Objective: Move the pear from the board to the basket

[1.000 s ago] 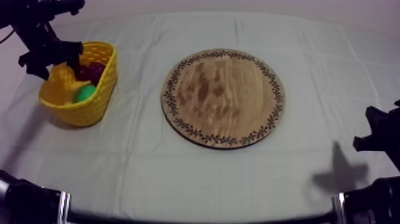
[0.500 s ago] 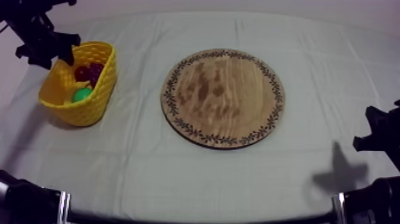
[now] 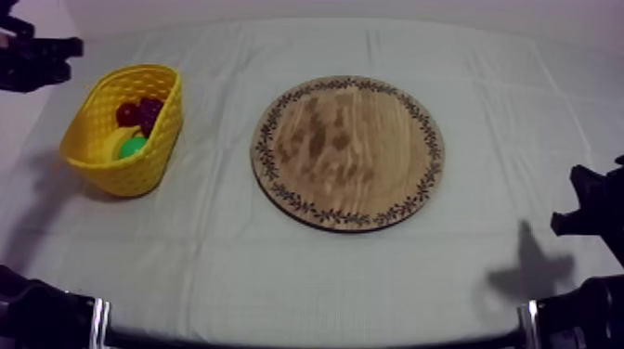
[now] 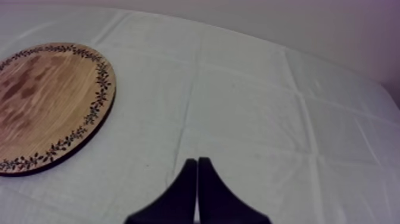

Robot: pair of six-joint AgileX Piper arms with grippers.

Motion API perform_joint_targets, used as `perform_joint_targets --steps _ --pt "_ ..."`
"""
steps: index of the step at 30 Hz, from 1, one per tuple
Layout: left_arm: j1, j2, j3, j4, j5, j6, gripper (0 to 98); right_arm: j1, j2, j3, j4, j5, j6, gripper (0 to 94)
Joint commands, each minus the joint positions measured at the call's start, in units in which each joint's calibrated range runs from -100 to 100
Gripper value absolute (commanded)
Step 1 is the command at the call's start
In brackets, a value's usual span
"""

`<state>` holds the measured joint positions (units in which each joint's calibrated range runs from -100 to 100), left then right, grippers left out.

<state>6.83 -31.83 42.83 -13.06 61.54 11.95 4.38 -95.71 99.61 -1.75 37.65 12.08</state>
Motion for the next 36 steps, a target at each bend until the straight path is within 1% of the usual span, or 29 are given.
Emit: perform_joint_targets --steps 1,5,9,12,16,22,24,27,29,32,36 --pt "-1.39 -12.09 5.5 0.19 -5.3 -0.1 0.5 -0.02 -0.05 0.05 0.02 0.01 0.01 0.3" --pt "-3.48 -24.05 14.52 0.27 -11.92 0.08 0.2 -0.02 -0.05 0.05 0.02 0.01 0.01 0.3" --pt "-4.61 -35.27 25.06 0.11 -18.73 0.92 0.1 -0.02 -0.05 0.05 0.02 0.01 0.01 0.3" --pt "-5.26 -43.62 33.27 0.09 -23.02 0.89 0.1 -0.02 -0.05 0.05 0.02 0.01 0.01 0.3" --pt "-5.54 -52.97 41.35 0.31 -25.81 0.49 0.1 -0.02 -0.05 0.05 0.02 0.01 0.03 0.3" --pt "-5.13 -62.35 50.51 0.41 -29.4 0.48 0.1 -0.02 -0.05 0.05 0.02 0.01 0.01 0.3" --pt "-5.13 -64.5 52.86 2.13 -30.36 -1.39 0.1 -0.02 -0.05 0.05 0.02 0.01 0.01 0.3" --pt "-5.94 -66.67 55.34 5.94 -31.45 -5.28 0.1 -0.02 -0.05 0.05 0.02 0.01 0.01 0.3" --pt "-6.61 -67.3 56.22 7.78 -31.66 -7.1 0.1 -0.02 -0.05 0.05 0.02 0.01 0.01 0.3" --pt "-7.1 -67.7 56.84 9.23 -31.73 -8.39 0.1 -0.02 -0.05 0.05 0.02 0.01 0.01 0.3" --pt "-7.15 -67.86 57.09 10.3 -31.63 -9.74 0.2 -0.02 -0.05 0.05 0.02 0.01 0.01 0.3"
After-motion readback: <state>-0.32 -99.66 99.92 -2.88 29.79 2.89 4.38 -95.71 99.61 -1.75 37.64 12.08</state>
